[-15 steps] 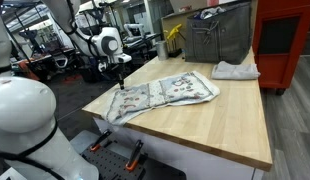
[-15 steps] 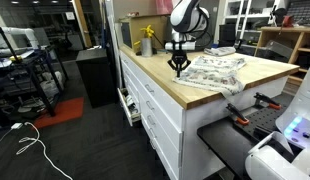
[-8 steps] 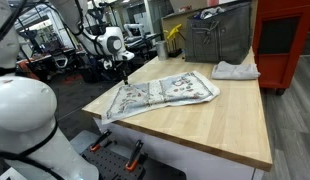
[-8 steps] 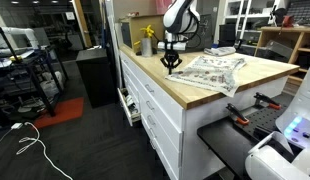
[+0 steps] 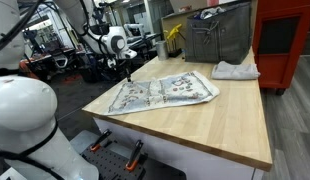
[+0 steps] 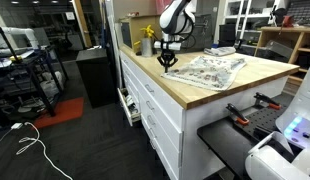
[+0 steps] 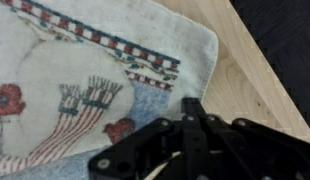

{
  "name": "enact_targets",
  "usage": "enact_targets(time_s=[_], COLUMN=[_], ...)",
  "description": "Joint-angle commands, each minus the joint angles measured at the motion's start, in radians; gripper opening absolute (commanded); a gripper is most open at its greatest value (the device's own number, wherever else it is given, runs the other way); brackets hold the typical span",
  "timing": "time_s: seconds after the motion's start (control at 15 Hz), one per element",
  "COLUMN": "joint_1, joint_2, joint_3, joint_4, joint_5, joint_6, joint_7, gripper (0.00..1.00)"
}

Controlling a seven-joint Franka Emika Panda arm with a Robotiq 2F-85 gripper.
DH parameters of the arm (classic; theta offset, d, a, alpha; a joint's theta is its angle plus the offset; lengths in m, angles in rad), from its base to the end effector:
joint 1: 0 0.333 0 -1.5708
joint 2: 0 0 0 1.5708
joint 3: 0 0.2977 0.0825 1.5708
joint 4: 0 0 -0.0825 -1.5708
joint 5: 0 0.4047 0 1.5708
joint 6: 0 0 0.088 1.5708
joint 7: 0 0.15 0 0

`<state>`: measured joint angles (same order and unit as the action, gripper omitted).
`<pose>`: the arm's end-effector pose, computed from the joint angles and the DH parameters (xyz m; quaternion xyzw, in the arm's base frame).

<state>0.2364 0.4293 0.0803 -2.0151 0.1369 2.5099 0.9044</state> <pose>0.5881 0.1963 0.1692 -0.9366 0.3440 0.0070 0.0668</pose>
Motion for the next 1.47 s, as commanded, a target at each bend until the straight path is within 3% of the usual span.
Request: enact_targets(time_s=[0.0, 0.47, 0.73, 1.0, 1.4], joint_1=[0.024, 0.042, 0.031, 0.014, -0.042], joint_2=[0.051, 0.119, 0.075, 0.026, 0.068], joint_3=[-0.009, -0.015, -0.031, -0.109, -0.248], joint_4=[0.072, 0.198, 0.179, 0.171, 0.212], joint_5=[0.003, 0.007, 0.014, -0.01, -0.076], joint_6=[-0.009, -0.036, 0.002, 0.027, -0.005], joint_7=[0.034, 0.048, 0.059, 0.138, 0.289], gripper=[0.0, 0.0, 0.0, 0.0, 0.0])
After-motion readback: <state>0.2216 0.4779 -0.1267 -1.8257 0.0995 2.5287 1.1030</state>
